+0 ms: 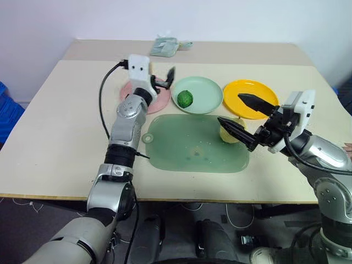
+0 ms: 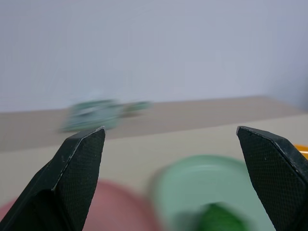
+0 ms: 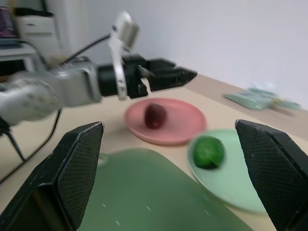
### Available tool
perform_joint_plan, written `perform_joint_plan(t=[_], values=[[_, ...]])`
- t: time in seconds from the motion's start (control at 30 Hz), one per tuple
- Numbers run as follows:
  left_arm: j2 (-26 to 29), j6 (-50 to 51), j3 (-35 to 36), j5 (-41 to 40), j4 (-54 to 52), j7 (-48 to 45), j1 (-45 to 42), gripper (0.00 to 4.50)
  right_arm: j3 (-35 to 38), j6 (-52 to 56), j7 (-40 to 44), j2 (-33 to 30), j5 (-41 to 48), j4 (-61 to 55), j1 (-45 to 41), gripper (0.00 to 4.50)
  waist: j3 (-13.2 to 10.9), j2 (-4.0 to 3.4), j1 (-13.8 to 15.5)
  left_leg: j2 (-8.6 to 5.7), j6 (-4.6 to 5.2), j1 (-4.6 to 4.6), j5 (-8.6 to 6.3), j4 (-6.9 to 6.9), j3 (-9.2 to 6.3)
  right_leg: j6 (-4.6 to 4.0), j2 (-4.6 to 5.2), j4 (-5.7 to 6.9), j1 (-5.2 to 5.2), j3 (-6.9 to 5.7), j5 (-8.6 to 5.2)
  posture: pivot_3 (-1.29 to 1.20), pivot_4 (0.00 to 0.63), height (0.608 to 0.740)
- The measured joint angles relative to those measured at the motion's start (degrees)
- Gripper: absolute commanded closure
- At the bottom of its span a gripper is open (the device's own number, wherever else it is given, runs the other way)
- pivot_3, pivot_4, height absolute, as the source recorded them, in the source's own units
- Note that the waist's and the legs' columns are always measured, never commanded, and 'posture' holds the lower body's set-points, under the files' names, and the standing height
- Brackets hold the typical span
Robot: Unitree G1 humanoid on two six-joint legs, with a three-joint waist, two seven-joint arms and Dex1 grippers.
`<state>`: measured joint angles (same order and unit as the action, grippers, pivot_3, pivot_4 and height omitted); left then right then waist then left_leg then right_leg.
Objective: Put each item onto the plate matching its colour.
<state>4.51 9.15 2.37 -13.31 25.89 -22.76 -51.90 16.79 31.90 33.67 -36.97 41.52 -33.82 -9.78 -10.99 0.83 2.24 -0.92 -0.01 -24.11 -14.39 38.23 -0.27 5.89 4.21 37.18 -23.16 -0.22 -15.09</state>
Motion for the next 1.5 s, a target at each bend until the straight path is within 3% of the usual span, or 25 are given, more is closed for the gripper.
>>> perform_joint_plan(t=[0.17,0.27,0.53,0.77,1.03,1.27,1.4,1.5], values=[[0.2,3.7,-4.1,-2.6,-0.7,-13.0,0.3,0.03,0.2,0.1,-1.5,-0.7,-2.4,-0.2,2.9,0.00,0.0,-0.01,-1.3,0.09,0.01,0.03,0.00,-0.03,0.03,-0.01,-0.10,0.01,-0.02,0.03,-0.01,0.00,0.150,0.740],[4.1,6.4,-5.3,-5.4,-8.3,-20.3,4.5,0.03,-2.0,0.2,-2.7,-0.6,-4.9,1.6,1.6,0.00,0.0,-0.06,-2.5,0.23,0.01,0.08,0.00,-0.09,0.05,-0.03,-0.18,0.00,-0.03,0.08,-0.02,0.00,0.150,0.740],[27.7,15.7,-3.4,-14.2,-29.4,-39.9,22.5,0.03,-8.3,-1.9,-0.5,1.6,-10.0,15.0,-6.4,0.00,0.0,-0.14,-2.9,0.44,-0.01,0.10,0.00,-0.11,0.13,-0.12,-0.33,-0.05,-0.07,0.20,-0.05,0.00,0.150,0.740],[41.5,16.6,4.8,-21.3,-41.9,-50.2,36.8,0.03,-11.9,-3.4,5.3,2.2,-12.1,25.6,-12.4,0.00,0.0,-0.17,-2.9,0.36,0.00,0.10,-0.01,-0.17,0.15,-0.20,0.08,-0.12,-0.05,0.16,-0.05,0.00,0.150,0.740],[43.1,16.6,10.0,-24.6,-50.8,-49.1,47.4,0.03,-13.6,-4.0,10.1,2.0,-14.5,32.2,-13.9,0.00,0.0,-0.18,-2.8,0.31,0.02,0.09,-0.03,-0.18,0.15,-0.35,0.25,-0.12,-0.06,0.11,-0.13,0.00,0.150,0.740],[43.0,16.8,10.4,-25.8,-53.9,-45.4,49.6,0.03,-15.5,-7.1,13.3,2.6,-18.3,39.4,-14.8,0.00,0.0,-0.20,-2.9,0.30,0.01,0.10,-0.03,-0.19,0.16,-0.35,0.25,-0.12,-0.07,0.11,-0.13,0.00,0.150,0.740],[43.0,16.8,10.5,-26.1,-54.7,-43.9,50.2,0.00,-16.0,-9.8,14.8,3.6,-19.7,44.1,-17.3,1.17,0.0,-0.21,-3.0,0.30,0.01,0.10,-0.03,-0.21,0.17,-0.34,0.23,-0.12,-0.09,0.11,-0.12,0.00,0.150,0.740],[43.0,16.8,10.7,-26.1,-55.3,-42.8,51.1,0.00,-16.0,-12.7,15.5,3.9,-21.1,47.1,-18.5,1.33,0.0,-0.21,-2.9,0.30,0.01,0.10,-0.03,-0.21,0.17,-0.33,0.24,-0.13,-0.08,0.10,-0.11,0.00,0.150,0.740]])
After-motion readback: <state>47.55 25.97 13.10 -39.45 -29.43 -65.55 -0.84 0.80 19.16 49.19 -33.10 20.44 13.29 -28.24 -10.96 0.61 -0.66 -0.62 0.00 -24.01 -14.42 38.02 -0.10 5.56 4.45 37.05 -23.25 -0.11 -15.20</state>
